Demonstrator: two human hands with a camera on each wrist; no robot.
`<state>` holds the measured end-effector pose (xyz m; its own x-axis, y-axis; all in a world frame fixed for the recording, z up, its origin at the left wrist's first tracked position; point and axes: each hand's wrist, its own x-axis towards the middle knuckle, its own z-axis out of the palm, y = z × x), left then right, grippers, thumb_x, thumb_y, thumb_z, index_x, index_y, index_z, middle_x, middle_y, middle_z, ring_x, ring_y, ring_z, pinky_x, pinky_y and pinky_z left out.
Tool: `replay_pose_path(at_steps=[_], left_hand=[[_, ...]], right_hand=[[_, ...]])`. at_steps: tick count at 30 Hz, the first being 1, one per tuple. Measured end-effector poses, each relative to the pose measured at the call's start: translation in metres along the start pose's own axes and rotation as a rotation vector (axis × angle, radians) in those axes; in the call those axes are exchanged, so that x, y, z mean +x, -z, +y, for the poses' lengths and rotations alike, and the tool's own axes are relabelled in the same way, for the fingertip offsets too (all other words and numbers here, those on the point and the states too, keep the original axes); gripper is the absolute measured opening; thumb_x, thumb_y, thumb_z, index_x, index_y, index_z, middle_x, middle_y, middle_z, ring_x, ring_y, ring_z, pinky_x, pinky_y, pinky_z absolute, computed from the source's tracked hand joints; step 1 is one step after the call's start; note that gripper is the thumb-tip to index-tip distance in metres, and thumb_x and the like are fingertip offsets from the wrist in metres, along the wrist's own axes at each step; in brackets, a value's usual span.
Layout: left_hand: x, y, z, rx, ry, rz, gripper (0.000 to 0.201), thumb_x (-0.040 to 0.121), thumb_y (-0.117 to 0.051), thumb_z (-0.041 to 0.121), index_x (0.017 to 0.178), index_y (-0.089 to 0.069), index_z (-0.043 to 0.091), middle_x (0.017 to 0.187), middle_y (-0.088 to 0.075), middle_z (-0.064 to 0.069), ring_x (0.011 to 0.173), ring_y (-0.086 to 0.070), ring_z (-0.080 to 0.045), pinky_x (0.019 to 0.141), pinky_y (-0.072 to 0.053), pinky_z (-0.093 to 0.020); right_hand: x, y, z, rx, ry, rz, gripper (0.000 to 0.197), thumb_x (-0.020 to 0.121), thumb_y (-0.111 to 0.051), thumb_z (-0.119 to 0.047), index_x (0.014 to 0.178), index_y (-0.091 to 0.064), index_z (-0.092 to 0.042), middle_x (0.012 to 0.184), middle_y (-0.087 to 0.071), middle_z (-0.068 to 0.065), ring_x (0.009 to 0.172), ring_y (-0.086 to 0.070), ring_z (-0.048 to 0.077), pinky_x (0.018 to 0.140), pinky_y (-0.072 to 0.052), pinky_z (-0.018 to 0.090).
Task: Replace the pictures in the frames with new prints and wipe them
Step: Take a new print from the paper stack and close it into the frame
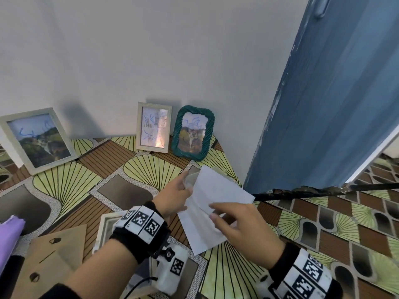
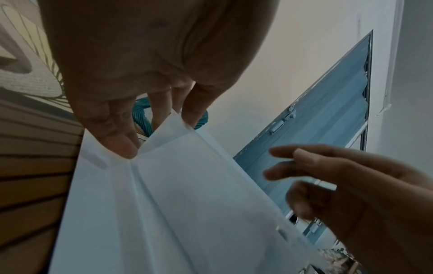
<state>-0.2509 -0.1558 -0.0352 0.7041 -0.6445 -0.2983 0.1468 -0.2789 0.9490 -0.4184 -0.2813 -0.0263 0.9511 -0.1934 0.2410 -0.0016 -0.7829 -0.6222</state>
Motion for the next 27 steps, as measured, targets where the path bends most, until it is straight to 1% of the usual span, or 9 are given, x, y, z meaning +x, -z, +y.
replay_pose_path(at_steps=[3,5,8,10,13,18,23,25,27], left_hand=[[0.001,0.002,-0.002,-0.013,-0.02,-0.002,0.067,0.1,-0.053,0.012,0.156,-0.017,0.027,0.14,-0.054,0.008,0.099,-0.06,-0.003,0.064,-0.05,-0.025],[0.001,0.002,-0.003,-0.021,-0.032,-0.01,0.068,0.1,-0.053,0.013,0.156,-0.016,0.026,0.135,-0.055,0.009,0.089,-0.064,0.002,0.06,-0.052,-0.024],[0.0,0.002,-0.005,-0.035,-0.046,-0.012,0.069,0.1,-0.053,0.013,0.156,-0.015,0.024,0.133,-0.057,0.007,0.072,-0.068,0.008,0.051,-0.051,-0.016],[0.0,0.001,-0.004,-0.034,-0.056,-0.007,0.07,0.1,-0.053,0.013,0.157,-0.014,0.023,0.133,-0.058,0.006,0.069,-0.067,0.009,0.05,-0.05,-0.015],[0.001,0.0,-0.005,-0.039,-0.074,0.006,0.065,0.101,-0.051,0.009,0.156,-0.017,0.019,0.126,-0.059,0.004,0.063,-0.064,0.012,0.048,-0.048,-0.011],[0.0,0.0,-0.005,-0.034,-0.092,0.005,0.064,0.101,-0.05,0.011,0.156,-0.018,0.019,0.141,-0.055,-0.003,0.084,-0.058,0.004,0.052,-0.047,-0.008],[0.001,0.003,-0.008,-0.087,-0.077,0.011,0.065,0.099,-0.054,0.007,0.155,-0.023,0.019,0.135,-0.06,-0.003,0.106,-0.065,-0.013,0.079,-0.056,-0.026],[0.002,0.003,-0.01,-0.107,-0.07,0.011,0.066,0.099,-0.055,0.006,0.155,-0.024,0.019,0.135,-0.06,-0.003,0.11,-0.065,-0.015,0.081,-0.056,-0.028],[0.004,0.004,-0.011,-0.119,-0.066,0.005,0.066,0.098,-0.055,0.005,0.155,-0.023,0.018,0.136,-0.06,-0.003,0.111,-0.064,-0.015,0.084,-0.055,-0.029]], right_hand=[[0.008,0.02,0.004,-0.078,0.041,0.222,0.025,0.093,-0.061,-0.032,0.115,-0.071,-0.025,0.09,-0.068,-0.021,0.077,-0.062,0.0,0.068,-0.05,0.012],[0.02,0.036,0.008,-0.22,0.065,0.295,0.027,0.091,-0.064,-0.032,0.116,-0.07,-0.025,0.093,-0.066,-0.019,0.078,-0.056,0.001,0.075,-0.052,0.022],[0.041,0.055,0.015,-0.391,-0.014,0.131,0.038,0.087,-0.067,-0.045,0.121,-0.065,-0.031,0.1,-0.063,-0.017,0.093,-0.053,0.005,0.089,-0.049,0.031],[0.052,0.06,0.02,-0.371,-0.073,0.035,0.041,0.082,-0.073,-0.048,0.119,-0.066,-0.031,0.089,-0.062,-0.017,0.084,-0.056,0.005,0.083,-0.052,0.032],[0.063,0.06,0.026,-0.332,-0.123,0.005,0.035,0.076,-0.081,-0.042,0.107,-0.07,-0.03,0.078,-0.061,-0.015,0.074,-0.058,0.006,0.075,-0.055,0.034],[0.068,0.049,0.035,-0.229,-0.179,-0.001,0.018,0.074,-0.084,-0.031,0.08,-0.066,-0.029,0.072,-0.064,-0.009,0.069,-0.06,0.008,0.07,-0.055,0.032],[0.068,0.053,0.038,-0.165,-0.164,0.027,0.006,0.086,-0.074,-0.025,0.087,-0.068,-0.026,0.074,-0.067,-0.008,0.071,-0.062,0.007,0.071,-0.055,0.029],[0.07,0.059,0.037,-0.155,-0.172,0.035,0.006,0.091,-0.066,-0.026,0.087,-0.063,-0.027,0.07,-0.067,-0.008,0.065,-0.059,0.003,0.063,-0.051,0.025],[0.072,0.067,0.034,-0.14,-0.184,0.041,0.011,0.095,-0.06,-0.028,0.085,-0.058,-0.03,0.066,-0.064,-0.009,0.059,-0.054,0.001,0.054,-0.042,0.014]])
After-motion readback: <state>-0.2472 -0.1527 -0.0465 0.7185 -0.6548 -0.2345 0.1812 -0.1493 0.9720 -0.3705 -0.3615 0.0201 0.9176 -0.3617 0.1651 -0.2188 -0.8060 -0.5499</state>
